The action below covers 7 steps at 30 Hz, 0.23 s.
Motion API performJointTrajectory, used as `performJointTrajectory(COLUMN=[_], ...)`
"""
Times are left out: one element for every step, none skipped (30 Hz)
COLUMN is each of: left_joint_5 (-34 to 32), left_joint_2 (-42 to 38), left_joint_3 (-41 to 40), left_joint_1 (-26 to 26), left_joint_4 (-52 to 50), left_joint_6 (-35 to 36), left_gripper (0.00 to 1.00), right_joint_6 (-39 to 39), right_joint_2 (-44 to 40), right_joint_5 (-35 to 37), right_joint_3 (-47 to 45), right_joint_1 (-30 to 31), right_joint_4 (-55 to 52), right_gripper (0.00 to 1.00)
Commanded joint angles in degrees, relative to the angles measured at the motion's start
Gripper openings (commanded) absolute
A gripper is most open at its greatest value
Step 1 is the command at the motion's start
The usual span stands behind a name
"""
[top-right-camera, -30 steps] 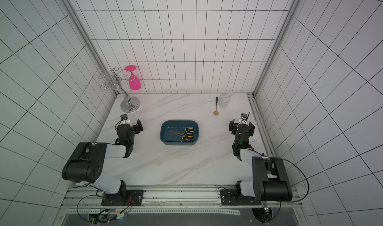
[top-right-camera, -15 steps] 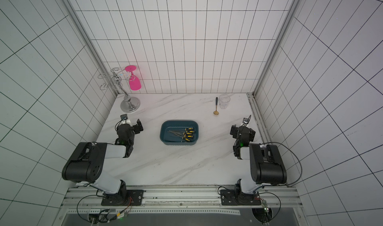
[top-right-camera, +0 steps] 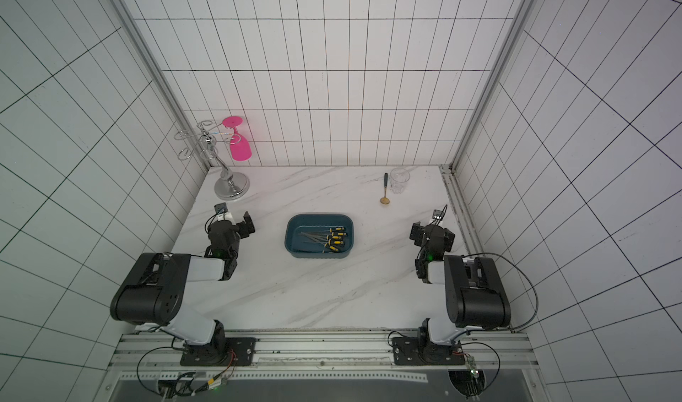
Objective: Put the file tool into the storage box
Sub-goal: Reset both arms
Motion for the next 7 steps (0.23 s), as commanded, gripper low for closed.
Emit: performJointTrajectory(left_joint_5=[0.47,0.49,0.49,0.49,0.49,0.49,0.49], left_joint_2=[-0.92,-0.90,-0.93,-0.87,-0.89,-0.90,-0.87], left_joint_3=[0.95,0.94,1.00,0.95,0.95,0.94,0.93], left_joint_1=[0.22,0.20,0.26,0.23,0.22,0.29,0.28], left_joint_4=[-0.25,-0.25,-0.25,-0.21,-0.21,-0.25,-0.21], left_joint_6=[-0.13,-0.13,-0.13,-0.13,-0.09,-0.11,-0.13], left_gripper=[0.98,0.98,0.98,0.98,0.98,0.98,0.98], right_joint_6=[0.37,0.44,0.52,0.53,0.53,0.47,0.53], right_joint_2=[-0.23,-0.29,-0.14,-0.22,-0.30,-0.40,-0.40], right_joint_5=[-0.35,-0.43,-0.54,-0.54,-0.57,-0.57,-0.57], right_joint_3=[2.10,2.14,2.29,2.25,2.17,2.12,2.04], right_joint_1=[-0.28,-0.29,-0.33,-0.30,-0.29,-0.28,-0.28], right_joint_4=[-0.10,-0.18,-0.36,-0.36,-0.28,-0.28,-0.12], right_gripper=[0.99,0.99,0.99,0.99,0.99,0.99,0.99])
